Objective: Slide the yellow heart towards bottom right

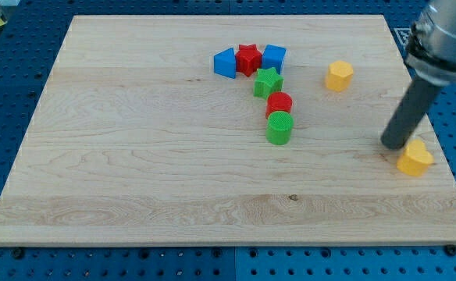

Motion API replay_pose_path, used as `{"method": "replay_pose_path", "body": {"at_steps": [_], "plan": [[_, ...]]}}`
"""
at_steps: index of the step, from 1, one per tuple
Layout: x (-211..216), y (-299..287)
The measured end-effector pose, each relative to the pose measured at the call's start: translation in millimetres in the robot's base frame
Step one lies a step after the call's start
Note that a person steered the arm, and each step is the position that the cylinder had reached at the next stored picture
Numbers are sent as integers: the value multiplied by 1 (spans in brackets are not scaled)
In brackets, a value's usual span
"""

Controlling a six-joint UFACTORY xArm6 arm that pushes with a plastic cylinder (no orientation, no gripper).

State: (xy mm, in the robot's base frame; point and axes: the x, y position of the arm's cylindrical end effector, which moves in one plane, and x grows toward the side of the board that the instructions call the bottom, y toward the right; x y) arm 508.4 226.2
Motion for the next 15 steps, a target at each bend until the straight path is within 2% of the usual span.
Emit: {"method": "replay_pose_path", "body": {"at_steps": [1,3,4,5,6,7,9,10,11,12,14,15], "plan": [[24,0],[-43,-6],[-25,33],[5,28],[13,21],[-12,21],[27,6],[32,5],[5,5],[-4,19],[37,24],[14,24]]}}
